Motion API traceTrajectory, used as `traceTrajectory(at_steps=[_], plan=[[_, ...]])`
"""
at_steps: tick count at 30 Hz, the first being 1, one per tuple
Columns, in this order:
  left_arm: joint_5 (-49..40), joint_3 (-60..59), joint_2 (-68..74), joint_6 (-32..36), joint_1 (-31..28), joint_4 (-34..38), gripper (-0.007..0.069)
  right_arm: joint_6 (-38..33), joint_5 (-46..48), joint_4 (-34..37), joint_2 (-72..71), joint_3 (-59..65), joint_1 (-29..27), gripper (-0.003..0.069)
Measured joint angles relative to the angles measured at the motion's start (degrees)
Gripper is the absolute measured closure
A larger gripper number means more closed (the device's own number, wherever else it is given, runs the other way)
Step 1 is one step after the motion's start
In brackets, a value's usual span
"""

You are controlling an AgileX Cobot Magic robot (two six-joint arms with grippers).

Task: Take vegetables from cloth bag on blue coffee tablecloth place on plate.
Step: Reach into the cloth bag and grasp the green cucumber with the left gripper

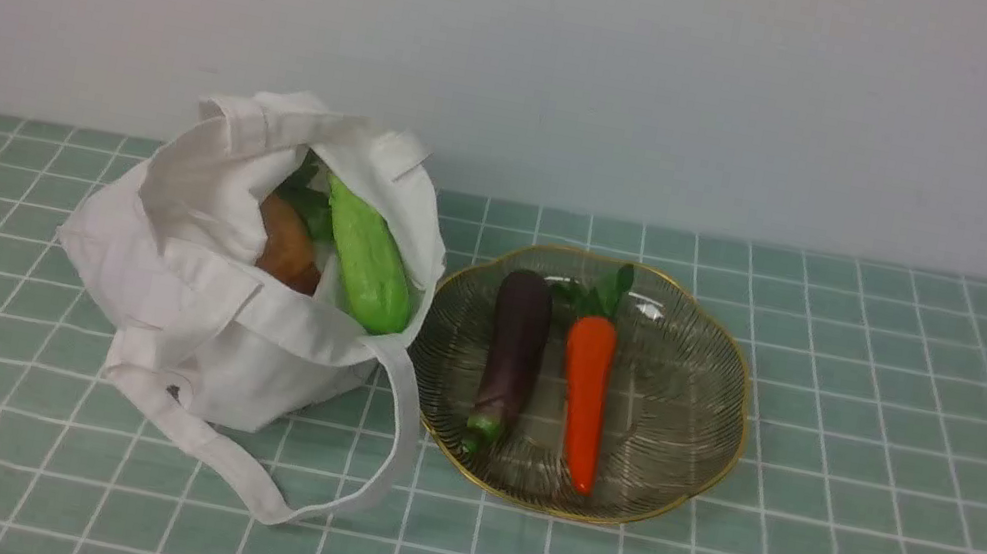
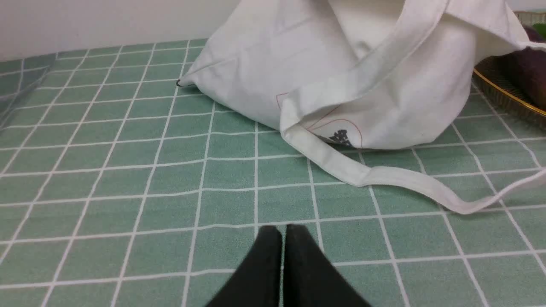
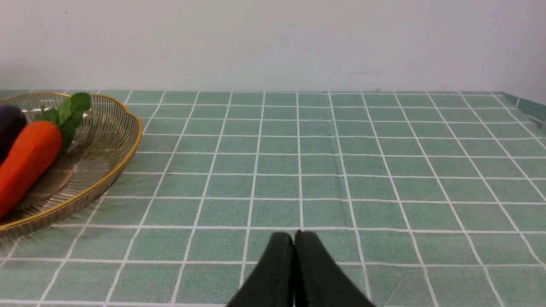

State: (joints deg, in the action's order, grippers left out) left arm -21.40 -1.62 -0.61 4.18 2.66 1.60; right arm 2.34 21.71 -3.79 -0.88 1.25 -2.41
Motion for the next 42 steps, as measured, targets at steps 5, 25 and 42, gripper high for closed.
traceTrajectory(at_steps=[5,25,42], plan=[[0.0,0.0,0.0,0.0,0.0,0.0,0.0632,0.0,0.0,0.0,0.0,0.0,0.0,0.0669],[6.0,0.0,0.0,-4.2,0.0,11.8,0.0632,0.0,0.0,0.0,0.0,0.0,0.0,0.0669],[5.2,36.1,20.8,-4.2,0.1,34.2,0.0632,0.0,0.0,0.0,0.0,0.0,0.0,0.0669]])
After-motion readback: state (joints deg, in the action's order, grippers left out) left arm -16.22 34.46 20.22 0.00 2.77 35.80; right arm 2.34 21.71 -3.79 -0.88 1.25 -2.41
